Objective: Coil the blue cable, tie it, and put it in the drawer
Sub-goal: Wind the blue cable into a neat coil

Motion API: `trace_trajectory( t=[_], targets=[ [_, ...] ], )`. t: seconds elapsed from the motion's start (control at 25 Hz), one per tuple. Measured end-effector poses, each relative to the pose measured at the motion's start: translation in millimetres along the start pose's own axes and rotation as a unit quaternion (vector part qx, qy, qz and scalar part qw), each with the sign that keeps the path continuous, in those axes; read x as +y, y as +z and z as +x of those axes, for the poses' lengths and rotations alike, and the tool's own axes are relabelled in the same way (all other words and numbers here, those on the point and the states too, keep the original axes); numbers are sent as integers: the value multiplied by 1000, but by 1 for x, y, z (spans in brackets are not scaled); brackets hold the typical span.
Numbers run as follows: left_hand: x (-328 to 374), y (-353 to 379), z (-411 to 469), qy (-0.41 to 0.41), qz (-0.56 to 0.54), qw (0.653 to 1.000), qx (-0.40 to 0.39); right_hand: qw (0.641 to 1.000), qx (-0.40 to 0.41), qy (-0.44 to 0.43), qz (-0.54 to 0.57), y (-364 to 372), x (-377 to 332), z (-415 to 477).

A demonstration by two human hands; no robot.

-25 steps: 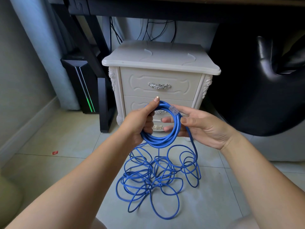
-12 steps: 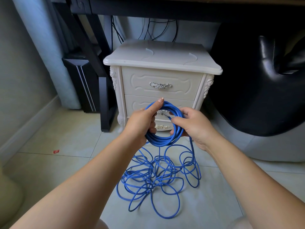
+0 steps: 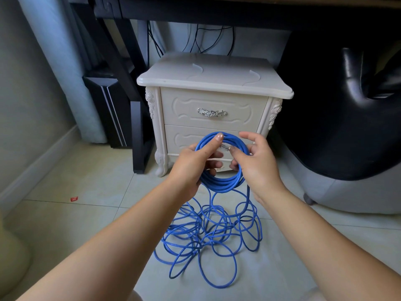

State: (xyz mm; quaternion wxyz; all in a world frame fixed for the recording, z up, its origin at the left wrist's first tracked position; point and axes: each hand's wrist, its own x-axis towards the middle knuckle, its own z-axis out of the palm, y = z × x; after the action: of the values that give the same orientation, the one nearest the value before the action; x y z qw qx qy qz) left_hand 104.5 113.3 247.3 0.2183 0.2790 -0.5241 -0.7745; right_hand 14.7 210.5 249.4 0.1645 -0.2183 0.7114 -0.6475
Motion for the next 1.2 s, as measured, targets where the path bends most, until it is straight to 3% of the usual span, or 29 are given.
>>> trace_trajectory(
  t=[0.08,0.2,0.32,0.44,0.52,0.72,0.92,1.08,1.2],
  targets=[
    [0,-3,1,1,6,1000,-15,999,-1,-29,-35,-1,1,-1],
    [-1,-8,4,16,2,1000,8,998,-57,-18,19,0,-1,-3],
    [-3,-11,7,21,-31,998,56,984,-153,30,87,-6,-5,0],
    [-2,-9,5,29,-91,992,79,960,-256,98,56,-17,-7,4],
    [-2,-7,4,35,-120,989,84,959,-252,109,72,-17,-5,1],
    [-3,-4,1,44,-88,993,67,972,-182,42,143,-3,-1,-4],
    [5,-12,-3,-2,-7,999,-46,991,-118,-26,-62,-12,-1,8],
    [19,-23,1,5,166,980,-108,970,-178,-30,-162,-22,-4,13],
    [17,-21,3,50,261,959,-102,951,-215,-41,-218,-25,-13,12]
  ],
)
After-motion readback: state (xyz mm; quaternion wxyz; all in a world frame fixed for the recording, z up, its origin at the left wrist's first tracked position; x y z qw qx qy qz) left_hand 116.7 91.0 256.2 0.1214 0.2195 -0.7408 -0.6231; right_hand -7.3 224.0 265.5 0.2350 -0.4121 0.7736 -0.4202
